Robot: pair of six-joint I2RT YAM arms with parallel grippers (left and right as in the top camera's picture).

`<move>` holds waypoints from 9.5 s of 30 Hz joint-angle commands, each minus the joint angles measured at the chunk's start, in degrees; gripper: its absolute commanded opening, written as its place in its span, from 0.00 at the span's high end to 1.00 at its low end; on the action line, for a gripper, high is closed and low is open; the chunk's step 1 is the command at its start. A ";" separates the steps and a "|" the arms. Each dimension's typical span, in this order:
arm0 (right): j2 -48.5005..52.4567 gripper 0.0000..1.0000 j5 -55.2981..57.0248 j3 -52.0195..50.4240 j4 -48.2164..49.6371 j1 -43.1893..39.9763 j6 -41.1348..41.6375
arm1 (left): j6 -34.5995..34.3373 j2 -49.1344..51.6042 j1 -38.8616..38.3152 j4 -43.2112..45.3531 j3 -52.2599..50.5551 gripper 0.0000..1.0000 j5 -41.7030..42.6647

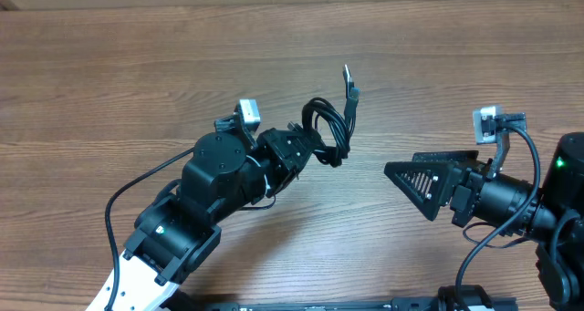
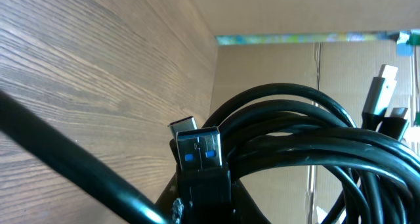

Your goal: Untangle cables

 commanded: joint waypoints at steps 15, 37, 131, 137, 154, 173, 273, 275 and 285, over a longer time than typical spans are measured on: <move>2.03 0.18 12.83 -0.15 -5.84 -0.09 -4.42 | -1.31 4.94 -1.66 2.38 0.28 0.96 2.05; 10.19 0.17 20.11 -0.15 -11.19 -0.09 -9.81 | -8.72 12.50 -8.31 9.79 0.28 0.96 -2.95; 17.75 0.25 37.81 -0.15 -12.26 5.22 1.57 | 12.59 12.50 -9.03 7.80 0.28 0.96 -1.33; 17.75 0.20 36.63 -0.15 -13.31 5.22 1.27 | 9.57 12.50 -5.62 4.28 0.28 0.96 -3.30; 17.75 0.33 22.40 -0.15 -10.80 5.22 -4.13 | 7.21 12.50 -4.61 6.40 0.28 0.96 -4.02; 17.99 0.46 31.36 -0.15 -10.08 5.22 -0.02 | 6.19 12.50 -4.76 12.22 0.28 0.96 6.58; 18.27 0.55 11.56 -0.15 5.33 5.22 46.14 | 29.42 12.50 -5.16 35.32 0.28 0.96 -7.76; 18.27 0.58 10.56 -0.15 7.56 5.22 47.36 | 29.42 12.50 -5.14 35.32 0.28 0.96 -9.33; 18.34 0.59 11.80 -0.15 10.38 5.22 50.42 | 27.56 12.50 -6.43 39.98 0.28 0.96 -10.45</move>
